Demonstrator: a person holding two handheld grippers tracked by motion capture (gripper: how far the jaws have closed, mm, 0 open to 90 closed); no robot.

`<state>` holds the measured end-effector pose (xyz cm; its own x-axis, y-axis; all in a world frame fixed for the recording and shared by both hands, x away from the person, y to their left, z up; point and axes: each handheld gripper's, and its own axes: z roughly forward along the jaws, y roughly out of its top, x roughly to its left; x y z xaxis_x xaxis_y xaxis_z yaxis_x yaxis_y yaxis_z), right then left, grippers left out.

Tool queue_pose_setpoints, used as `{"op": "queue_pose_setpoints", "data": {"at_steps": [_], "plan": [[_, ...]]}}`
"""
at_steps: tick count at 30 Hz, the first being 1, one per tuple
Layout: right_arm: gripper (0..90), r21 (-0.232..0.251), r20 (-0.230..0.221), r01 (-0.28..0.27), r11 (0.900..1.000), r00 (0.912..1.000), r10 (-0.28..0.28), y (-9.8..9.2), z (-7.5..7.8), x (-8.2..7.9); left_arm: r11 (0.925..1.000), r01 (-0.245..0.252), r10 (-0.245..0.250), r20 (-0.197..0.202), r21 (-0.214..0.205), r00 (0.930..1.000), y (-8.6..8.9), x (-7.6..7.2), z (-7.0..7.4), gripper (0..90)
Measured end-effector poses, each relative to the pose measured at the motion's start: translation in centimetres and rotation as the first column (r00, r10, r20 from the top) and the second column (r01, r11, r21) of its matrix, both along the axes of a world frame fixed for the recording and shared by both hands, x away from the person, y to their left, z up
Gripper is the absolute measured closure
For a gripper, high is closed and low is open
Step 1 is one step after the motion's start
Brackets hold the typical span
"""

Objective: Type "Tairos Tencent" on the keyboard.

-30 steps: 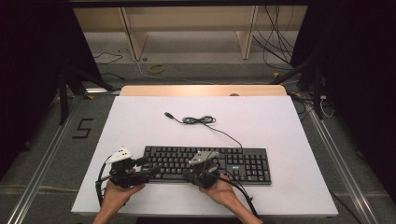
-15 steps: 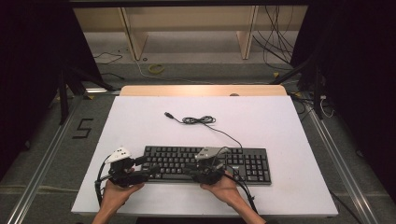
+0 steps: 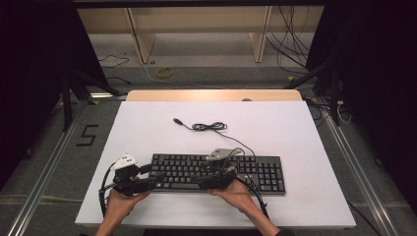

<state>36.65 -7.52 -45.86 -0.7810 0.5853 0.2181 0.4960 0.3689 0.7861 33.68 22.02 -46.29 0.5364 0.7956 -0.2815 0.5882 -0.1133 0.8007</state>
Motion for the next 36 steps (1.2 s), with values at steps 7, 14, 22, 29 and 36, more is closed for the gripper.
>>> {"op": "queue_pose_setpoints", "data": {"at_steps": [7,14,22,29,36], "plan": [[34.7,-0.003,-0.001,-0.007,1.0000,1.0000,0.007,0.7,0.0,0.6,0.9993,-0.009,0.010,-0.026,0.036,0.9996,0.2,0.3,-0.4,48.5],[51.7,-0.024,0.014,0.008,0.9997,0.9999,-0.008,1.6,0.0,1.0,0.9967,0.011,-0.008,-0.039,0.080,0.9992,0.2,0.5,-0.7,69.1],[73.4,-0.042,0.011,0.004,0.9991,0.9999,-0.004,2.7,-0.1,1.5,0.9912,0.029,-0.021,-0.065,0.129,0.9977,-0.1,0.6,-0.9,84.3],[86.0,-0.065,0.006,0.005,0.9979,1.0000,-0.004,3.6,-0.5,2.0,0.9892,0.041,-0.030,-0.083,0.140,0.9961,-0.2,0.7,-1.1,89.3],[90.0,-0.103,-0.002,0.015,0.9946,0.9999,-0.015,4.5,-1.2,2.8,0.9883,0.045,-0.032,-0.094,0.145,0.9951,-0.2,0.8,-1.2,89.4]]}}
